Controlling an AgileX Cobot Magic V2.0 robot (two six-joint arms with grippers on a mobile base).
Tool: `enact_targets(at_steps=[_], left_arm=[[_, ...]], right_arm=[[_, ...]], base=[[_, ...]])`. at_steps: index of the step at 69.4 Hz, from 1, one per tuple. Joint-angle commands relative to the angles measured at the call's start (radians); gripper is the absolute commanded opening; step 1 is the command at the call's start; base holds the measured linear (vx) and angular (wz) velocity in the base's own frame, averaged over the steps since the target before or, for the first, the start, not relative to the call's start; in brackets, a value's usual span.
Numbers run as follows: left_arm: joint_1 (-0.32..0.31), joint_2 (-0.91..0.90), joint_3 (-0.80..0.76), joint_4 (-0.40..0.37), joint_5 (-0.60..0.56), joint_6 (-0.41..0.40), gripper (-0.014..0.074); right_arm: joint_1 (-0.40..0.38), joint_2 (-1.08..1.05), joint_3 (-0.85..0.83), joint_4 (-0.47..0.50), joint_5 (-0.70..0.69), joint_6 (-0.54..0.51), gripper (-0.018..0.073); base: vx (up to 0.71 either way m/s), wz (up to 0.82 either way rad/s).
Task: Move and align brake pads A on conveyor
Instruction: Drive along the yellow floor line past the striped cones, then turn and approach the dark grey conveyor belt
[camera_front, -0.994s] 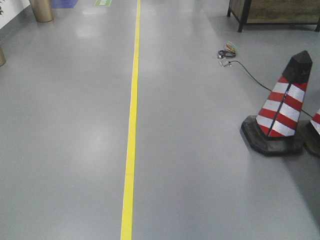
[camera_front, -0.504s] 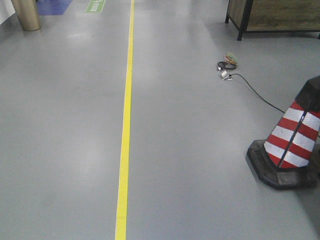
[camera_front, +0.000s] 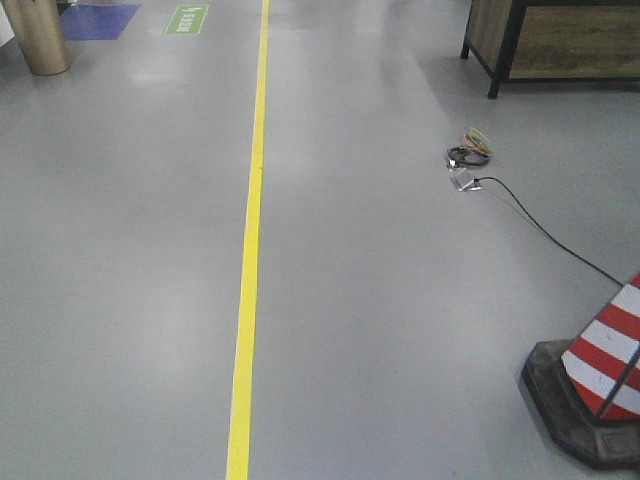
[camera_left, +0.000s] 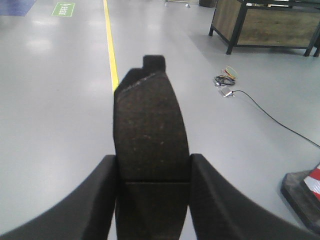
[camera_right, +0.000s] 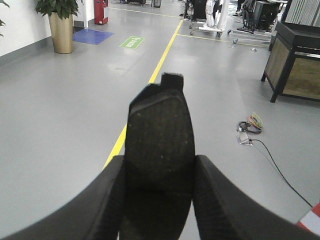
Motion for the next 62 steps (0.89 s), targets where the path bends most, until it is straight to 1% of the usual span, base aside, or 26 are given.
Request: enact_targets(at_steps=[1, 14, 26, 38, 62], left_arm=[[-0.007, 0.004, -0.031, -0.011, -0.1, 0.002, -0.0006], [-0.007, 0.004, -0.031, -0.011, -0.1, 0.002, -0.0006], [-0.007, 0.004, -0.031, -0.011, -0.1, 0.002, -0.0006], [-0.007, 0.004, -0.031, -0.011, -0.1, 0.002, -0.0006], [-0.007, 0.004, -0.031, -0.011, -0.1, 0.002, -0.0006]], right_arm=[[-0.004, 0.012, -0.029, 0.001, -0.095, -0.007, -0.0004], [-0.004, 0.017, -0.029, 0.0, -0.095, -0.007, -0.0004], [-0.004, 0.017, -0.029, 0.0, -0.095, -0.007, -0.0004], [-0.004, 0.017, -0.029, 0.0, -0.095, -0.007, -0.0004], [-0.004, 0.017, -0.029, 0.001, -0.093, -0.007, -0.0004]], base=[[0.51, -0.01], [0.47, -0.13], [0.39, -0.43], [0.32, -0.69], [0.23, -0.85]])
